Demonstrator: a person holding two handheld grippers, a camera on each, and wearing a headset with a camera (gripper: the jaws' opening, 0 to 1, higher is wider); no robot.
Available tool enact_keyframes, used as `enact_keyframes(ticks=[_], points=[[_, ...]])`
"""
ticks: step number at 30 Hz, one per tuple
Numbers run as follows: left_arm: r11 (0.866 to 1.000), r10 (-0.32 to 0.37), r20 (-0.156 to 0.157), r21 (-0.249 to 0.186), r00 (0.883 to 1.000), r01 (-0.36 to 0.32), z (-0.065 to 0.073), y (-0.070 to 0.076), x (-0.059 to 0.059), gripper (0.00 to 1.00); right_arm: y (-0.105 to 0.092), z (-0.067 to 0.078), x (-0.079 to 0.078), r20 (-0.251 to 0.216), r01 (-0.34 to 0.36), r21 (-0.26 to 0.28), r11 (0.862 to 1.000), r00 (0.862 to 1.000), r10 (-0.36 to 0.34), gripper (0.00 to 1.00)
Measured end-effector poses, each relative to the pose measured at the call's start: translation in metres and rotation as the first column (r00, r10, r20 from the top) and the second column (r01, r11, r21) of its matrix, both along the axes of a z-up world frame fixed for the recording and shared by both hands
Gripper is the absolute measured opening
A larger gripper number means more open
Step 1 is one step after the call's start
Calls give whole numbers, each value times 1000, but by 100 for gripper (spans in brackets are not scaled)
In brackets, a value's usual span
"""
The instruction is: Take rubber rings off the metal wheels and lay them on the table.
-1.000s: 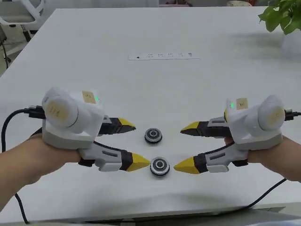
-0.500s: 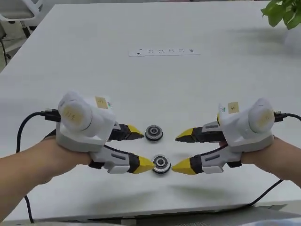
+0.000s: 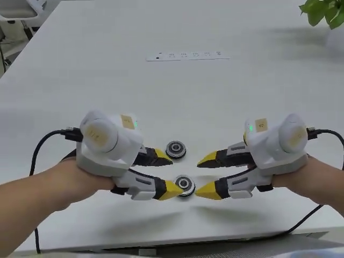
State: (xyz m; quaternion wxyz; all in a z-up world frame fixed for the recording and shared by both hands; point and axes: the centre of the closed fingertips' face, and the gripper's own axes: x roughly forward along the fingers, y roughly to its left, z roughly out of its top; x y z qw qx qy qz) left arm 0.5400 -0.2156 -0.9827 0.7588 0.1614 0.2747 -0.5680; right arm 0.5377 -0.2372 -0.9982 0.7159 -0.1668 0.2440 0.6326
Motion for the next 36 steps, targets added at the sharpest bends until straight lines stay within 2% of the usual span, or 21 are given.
enact_keyframes(ticks=[8,20,23,26,34,36], points=[[1000,-22,-12,14,1000,22,-8,-6,-4,32,0,-3,-1,-9,-3,-3,1000,1000,3,33],[998,-46,-6,42,999,46,-19,-12,-6,22,-1,-5,-2,-15,-3,-6,1000,1000,3,32],[998,-46,2,41,999,46,-20,-12,-5,20,-1,-6,-3,-16,-3,-8,1000,1000,3,31],[997,-59,31,53,998,57,-21,-13,-7,18,-1,-7,-3,-18,-5,-10,1000,1000,5,31],[999,-30,28,39,999,29,-20,-12,-3,14,2,-7,-4,-17,-15,-9,1000,1000,14,30],[999,-34,37,40,999,33,-20,-13,-4,14,3,-8,-4,-18,-17,-11,1000,1000,17,30]])
